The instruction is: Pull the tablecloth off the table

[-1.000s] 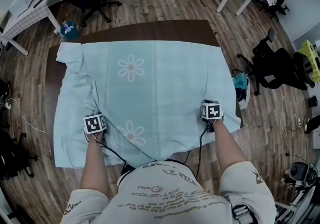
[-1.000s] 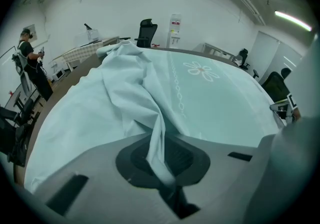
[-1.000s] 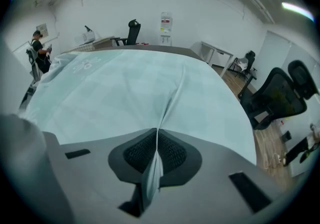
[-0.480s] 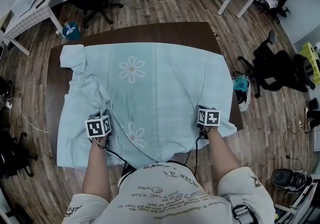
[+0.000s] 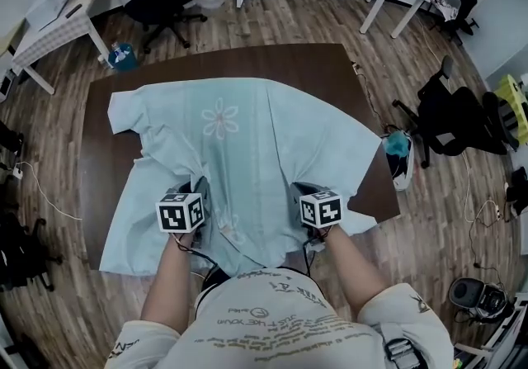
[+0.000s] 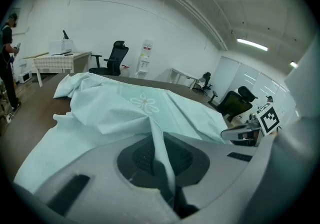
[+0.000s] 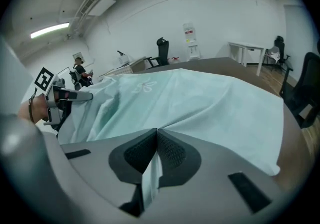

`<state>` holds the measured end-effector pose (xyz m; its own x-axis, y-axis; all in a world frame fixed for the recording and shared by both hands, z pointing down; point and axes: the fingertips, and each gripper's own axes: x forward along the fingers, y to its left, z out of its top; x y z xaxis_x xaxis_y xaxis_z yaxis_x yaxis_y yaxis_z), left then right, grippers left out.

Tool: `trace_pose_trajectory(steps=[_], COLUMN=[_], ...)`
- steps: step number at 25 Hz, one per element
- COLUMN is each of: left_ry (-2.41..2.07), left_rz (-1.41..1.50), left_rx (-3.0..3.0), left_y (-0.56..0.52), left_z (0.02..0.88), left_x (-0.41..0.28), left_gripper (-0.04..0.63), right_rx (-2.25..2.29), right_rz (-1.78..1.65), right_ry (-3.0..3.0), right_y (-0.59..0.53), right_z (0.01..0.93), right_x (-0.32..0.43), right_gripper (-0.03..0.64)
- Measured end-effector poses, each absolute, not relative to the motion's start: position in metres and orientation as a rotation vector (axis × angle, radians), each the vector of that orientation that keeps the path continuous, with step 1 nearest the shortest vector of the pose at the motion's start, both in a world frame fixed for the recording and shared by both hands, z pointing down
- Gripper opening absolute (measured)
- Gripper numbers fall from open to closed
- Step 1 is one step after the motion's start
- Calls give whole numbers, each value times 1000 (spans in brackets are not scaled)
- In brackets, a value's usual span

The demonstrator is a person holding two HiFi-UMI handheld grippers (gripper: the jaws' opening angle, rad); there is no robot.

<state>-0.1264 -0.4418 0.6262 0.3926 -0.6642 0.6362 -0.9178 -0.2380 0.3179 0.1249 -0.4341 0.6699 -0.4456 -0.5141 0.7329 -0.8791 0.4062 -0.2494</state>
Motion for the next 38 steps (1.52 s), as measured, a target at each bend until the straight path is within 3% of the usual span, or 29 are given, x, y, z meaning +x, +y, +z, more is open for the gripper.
trace_pose_trajectory(steps=[7,21,38], left_ry=[-1295,-1451,-1751], left_rz=[410,294,116], left_rx=[2133,2460,2599], left_y=[-434,-395,-318], left_z=[581,435,290], left_x=[-85,-41,-52], left_gripper=[14,14,14], right_rx=[1075,1007,1017], right_rz=[783,601,339], right_ry=[-2273,-2712,-2942], right_y=[-423,-386,-319], right_z=[617,454,306], right_x=[66,21,1], right_gripper=[14,14,14])
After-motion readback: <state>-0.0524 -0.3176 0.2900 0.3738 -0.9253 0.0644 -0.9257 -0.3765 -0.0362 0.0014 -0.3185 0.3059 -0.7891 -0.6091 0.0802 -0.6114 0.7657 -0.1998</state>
